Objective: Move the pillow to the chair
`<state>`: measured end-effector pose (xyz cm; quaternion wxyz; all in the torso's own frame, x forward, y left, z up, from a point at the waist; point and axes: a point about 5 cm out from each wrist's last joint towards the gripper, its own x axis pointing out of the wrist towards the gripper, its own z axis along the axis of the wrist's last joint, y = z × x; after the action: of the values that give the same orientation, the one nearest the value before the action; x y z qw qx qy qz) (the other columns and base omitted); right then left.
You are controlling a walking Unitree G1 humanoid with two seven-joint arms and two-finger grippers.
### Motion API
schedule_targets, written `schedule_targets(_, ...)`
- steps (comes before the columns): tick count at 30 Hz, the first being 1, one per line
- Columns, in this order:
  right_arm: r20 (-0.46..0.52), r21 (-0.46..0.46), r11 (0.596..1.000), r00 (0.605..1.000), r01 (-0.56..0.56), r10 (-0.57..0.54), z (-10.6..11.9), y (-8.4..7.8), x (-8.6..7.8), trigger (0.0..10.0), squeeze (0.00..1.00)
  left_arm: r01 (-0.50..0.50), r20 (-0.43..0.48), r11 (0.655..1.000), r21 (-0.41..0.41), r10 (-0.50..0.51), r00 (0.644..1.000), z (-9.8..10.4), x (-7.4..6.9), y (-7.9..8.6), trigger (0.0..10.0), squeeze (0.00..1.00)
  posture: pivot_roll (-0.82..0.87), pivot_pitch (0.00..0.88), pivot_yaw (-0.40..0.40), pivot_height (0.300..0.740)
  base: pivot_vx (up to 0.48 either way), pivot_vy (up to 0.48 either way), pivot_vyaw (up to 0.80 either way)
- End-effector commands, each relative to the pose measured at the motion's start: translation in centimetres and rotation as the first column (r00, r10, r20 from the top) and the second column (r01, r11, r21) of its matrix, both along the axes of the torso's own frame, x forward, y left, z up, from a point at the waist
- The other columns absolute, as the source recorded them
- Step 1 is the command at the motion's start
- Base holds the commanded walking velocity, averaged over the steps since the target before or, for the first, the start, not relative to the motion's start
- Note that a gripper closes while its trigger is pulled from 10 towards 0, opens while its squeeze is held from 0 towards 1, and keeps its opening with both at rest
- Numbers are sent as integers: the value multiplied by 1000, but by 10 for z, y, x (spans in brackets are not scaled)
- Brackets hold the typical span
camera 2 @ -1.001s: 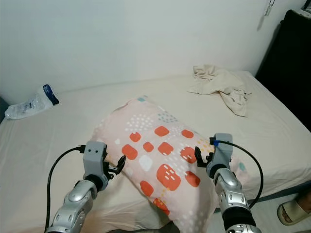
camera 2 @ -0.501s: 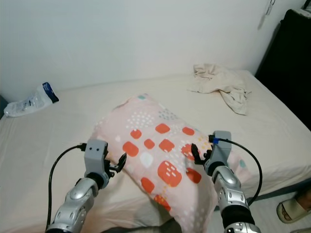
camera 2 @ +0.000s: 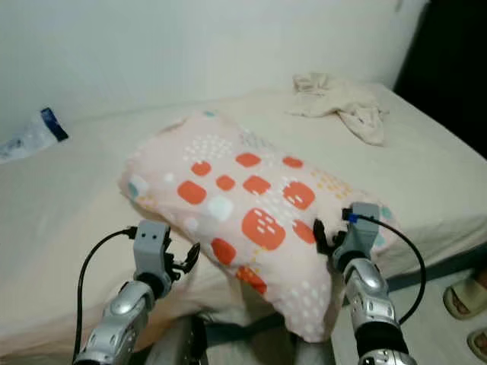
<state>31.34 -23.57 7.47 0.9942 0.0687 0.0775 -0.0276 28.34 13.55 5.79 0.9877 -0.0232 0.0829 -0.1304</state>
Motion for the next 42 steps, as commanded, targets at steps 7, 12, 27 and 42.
schedule_targets(7,17,-29,993,993,114,-114,-1,-24,-14,10000,0,18,3,1000,-20,-18,1000,0,-3,-2,10000,0,-48,145,56,570,0,0,0)
schedule_targets(12,19,-109,990,996,91,-90,-7,-28,-23,10000,0,25,4,999,-23,-24,1000,1,-4,-3,10000,0,-48,152,64,570,0,0,0)
schedule_targets(27,401,330,814,852,-478,338,31,33,-31,10000,0,27,3,999,-22,-27,1000,2,-9,0,10000,0,-23,168,63,570,0,0,0)
schedule_targets(42,13,318,947,998,50,-57,-33,-7,-42,10000,0,36,-6,999,-17,-36,999,3,-14,1,10000,0,-9,188,72,570,0,0,0)
